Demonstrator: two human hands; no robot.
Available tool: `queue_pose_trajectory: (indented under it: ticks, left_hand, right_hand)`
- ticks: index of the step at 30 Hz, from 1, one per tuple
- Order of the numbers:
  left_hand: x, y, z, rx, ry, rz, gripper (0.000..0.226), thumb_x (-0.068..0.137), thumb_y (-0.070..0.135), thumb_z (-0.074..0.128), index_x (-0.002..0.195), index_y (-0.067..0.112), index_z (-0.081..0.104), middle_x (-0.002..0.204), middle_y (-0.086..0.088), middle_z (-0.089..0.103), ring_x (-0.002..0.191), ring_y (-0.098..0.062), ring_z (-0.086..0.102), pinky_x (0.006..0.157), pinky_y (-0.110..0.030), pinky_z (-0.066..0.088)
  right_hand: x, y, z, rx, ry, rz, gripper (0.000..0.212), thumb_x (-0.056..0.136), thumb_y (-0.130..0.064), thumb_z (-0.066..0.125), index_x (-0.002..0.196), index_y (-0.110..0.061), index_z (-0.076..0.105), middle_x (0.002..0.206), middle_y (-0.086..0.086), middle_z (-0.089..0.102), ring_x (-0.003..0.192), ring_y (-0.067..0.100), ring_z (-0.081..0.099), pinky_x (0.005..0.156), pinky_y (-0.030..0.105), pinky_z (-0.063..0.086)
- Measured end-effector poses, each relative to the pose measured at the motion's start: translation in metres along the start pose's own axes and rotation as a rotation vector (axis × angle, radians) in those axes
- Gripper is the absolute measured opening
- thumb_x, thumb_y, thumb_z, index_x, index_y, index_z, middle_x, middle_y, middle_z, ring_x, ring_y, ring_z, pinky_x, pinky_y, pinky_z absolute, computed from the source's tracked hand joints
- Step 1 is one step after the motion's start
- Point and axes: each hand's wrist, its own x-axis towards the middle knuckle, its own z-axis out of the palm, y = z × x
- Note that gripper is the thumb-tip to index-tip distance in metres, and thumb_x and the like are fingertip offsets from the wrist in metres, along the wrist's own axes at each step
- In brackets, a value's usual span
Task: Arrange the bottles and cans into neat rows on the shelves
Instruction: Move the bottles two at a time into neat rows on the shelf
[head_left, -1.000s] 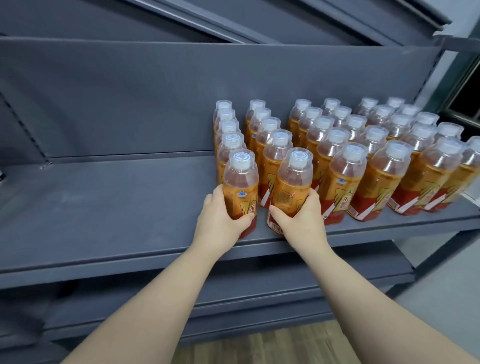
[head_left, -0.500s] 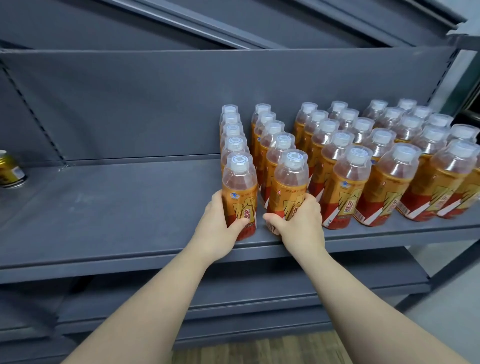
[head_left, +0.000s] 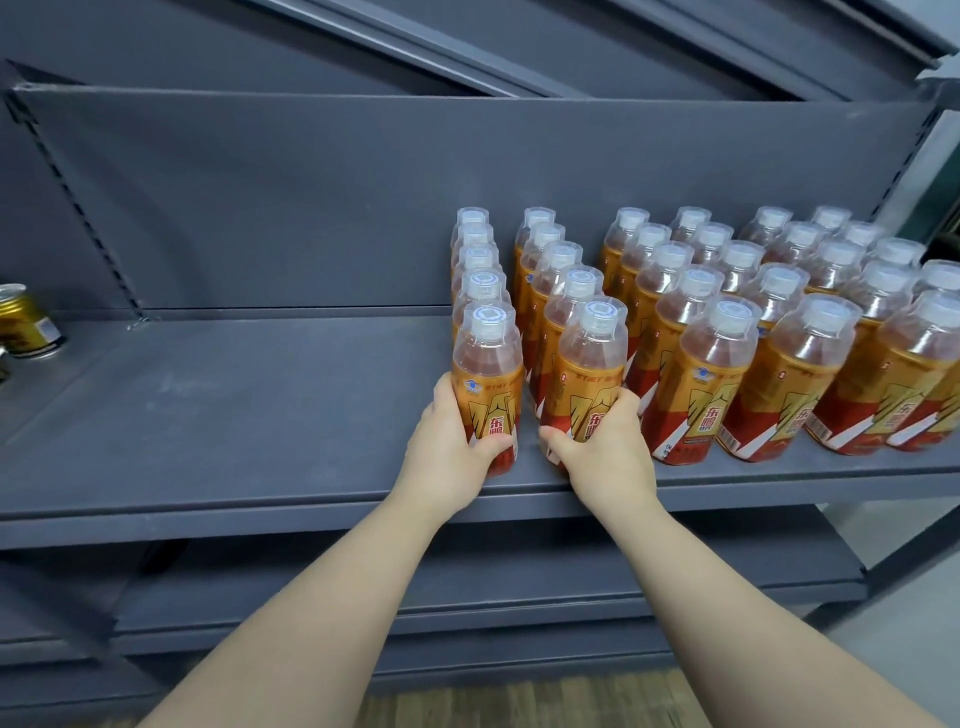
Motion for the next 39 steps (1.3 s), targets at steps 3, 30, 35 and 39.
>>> queue_pose_trajectory:
  ticks: [3, 30, 35, 39]
  left_hand:
    - [0.001, 0.002, -0.003, 0.0, -0.034, -0.004, 0.081, 0.087, 0.032, 0.075, 0.149, 0.029, 0.023, 0.139, 0.006, 0.05, 0.125, -0.017, 0.052, 0.104, -0.037, 0.046]
    - [-0.004, 0.004, -0.001, -0.057, -0.08, -0.084, 0.076, 0.094, 0.023, 0.068, 0.151, 0.026, 0.018, 0.144, 0.005, 0.047, 0.13, -0.016, 0.049, 0.107, -0.034, 0.041]
    - [-0.006, 0.009, -0.006, -0.069, -0.096, -0.1, 0.086, 0.09, 0.026, 0.072, 0.154, 0.028, 0.014, 0.144, 0.008, 0.046, 0.13, -0.014, 0.049, 0.104, -0.031, 0.041]
    - [-0.016, 0.012, -0.009, -0.05, -0.072, -0.129, 0.105, 0.088, 0.034, 0.075, 0.159, 0.025, -0.002, 0.16, 0.001, 0.029, 0.144, -0.021, 0.037, 0.112, -0.039, 0.037]
  right_hand:
    - [0.001, 0.0, 0.001, -0.018, -0.001, -0.001, 0.082, 0.077, -0.043, 0.084, 0.135, -0.02, 0.031, 0.125, 0.001, 0.054, 0.113, 0.024, 0.059, 0.093, 0.043, 0.055]
    - [-0.002, -0.001, 0.002, -0.01, -0.014, 0.031, 0.082, 0.077, -0.044, 0.083, 0.136, -0.021, 0.031, 0.129, 0.001, 0.053, 0.116, 0.024, 0.058, 0.092, 0.039, 0.053]
    - [-0.001, -0.001, 0.001, 0.047, -0.033, 0.045, 0.089, 0.074, -0.043, 0.086, 0.139, -0.02, 0.031, 0.131, 0.002, 0.053, 0.12, 0.026, 0.056, 0.098, 0.044, 0.052]
    - [-0.008, -0.001, -0.005, 0.074, -0.029, 0.058, 0.107, 0.07, -0.045, 0.088, 0.152, -0.018, 0.023, 0.146, 0.004, 0.046, 0.133, 0.026, 0.048, 0.106, 0.049, 0.047]
